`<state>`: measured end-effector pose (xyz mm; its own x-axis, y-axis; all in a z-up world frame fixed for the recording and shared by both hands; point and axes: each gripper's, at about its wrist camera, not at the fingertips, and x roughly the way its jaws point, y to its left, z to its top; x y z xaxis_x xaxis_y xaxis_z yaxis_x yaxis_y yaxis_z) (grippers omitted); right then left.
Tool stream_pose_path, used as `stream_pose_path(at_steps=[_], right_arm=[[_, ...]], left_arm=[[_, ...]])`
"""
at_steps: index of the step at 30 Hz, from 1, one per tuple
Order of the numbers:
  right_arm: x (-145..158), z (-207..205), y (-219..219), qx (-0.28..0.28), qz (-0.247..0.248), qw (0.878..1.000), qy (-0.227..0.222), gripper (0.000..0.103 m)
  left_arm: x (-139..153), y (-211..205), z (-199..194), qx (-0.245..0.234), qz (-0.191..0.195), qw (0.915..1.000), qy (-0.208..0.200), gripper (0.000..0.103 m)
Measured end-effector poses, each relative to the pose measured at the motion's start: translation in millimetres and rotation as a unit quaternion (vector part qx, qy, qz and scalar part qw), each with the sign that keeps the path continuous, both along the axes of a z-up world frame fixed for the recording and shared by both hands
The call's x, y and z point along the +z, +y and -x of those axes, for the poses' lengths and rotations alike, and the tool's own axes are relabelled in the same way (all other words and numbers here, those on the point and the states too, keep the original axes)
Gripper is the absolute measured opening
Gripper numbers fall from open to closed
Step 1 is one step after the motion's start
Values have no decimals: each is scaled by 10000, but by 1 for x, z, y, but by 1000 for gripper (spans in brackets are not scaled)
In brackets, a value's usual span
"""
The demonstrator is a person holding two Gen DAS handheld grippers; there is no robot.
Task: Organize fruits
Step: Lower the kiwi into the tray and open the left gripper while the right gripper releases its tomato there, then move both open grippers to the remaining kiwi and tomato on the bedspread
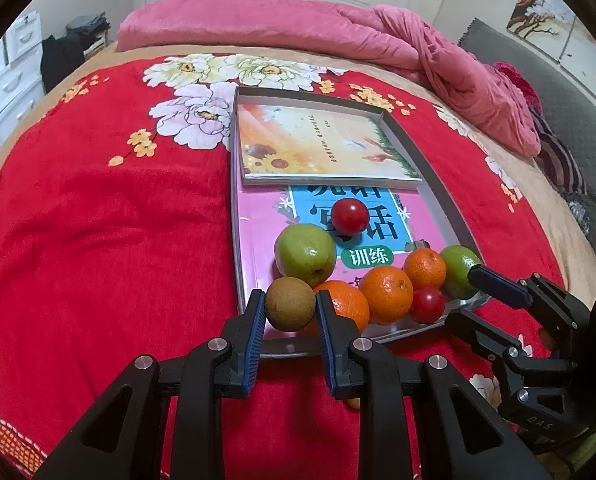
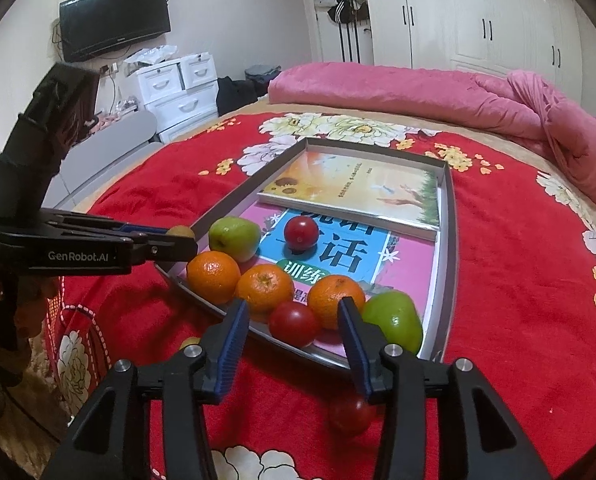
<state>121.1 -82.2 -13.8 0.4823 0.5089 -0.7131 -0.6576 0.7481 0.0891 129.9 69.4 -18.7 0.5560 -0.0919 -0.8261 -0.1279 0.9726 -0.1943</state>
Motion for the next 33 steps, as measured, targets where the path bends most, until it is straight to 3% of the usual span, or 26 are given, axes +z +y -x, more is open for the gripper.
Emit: stream_pose_path(at_steps=[9,23,33], right_arm=[[9,1,-8,-132,-77,9999,-79,55],[25,7,-33,-499,-139,9985,-156,66],[21,14,-41,-686,-11,9975,146,72]], left_arm=[[3,2,4,42,89,9999,-23,38],[35,0,24,-46,200,9988,-439,59],[32,-16,39,-326,279,9985,-353,60]])
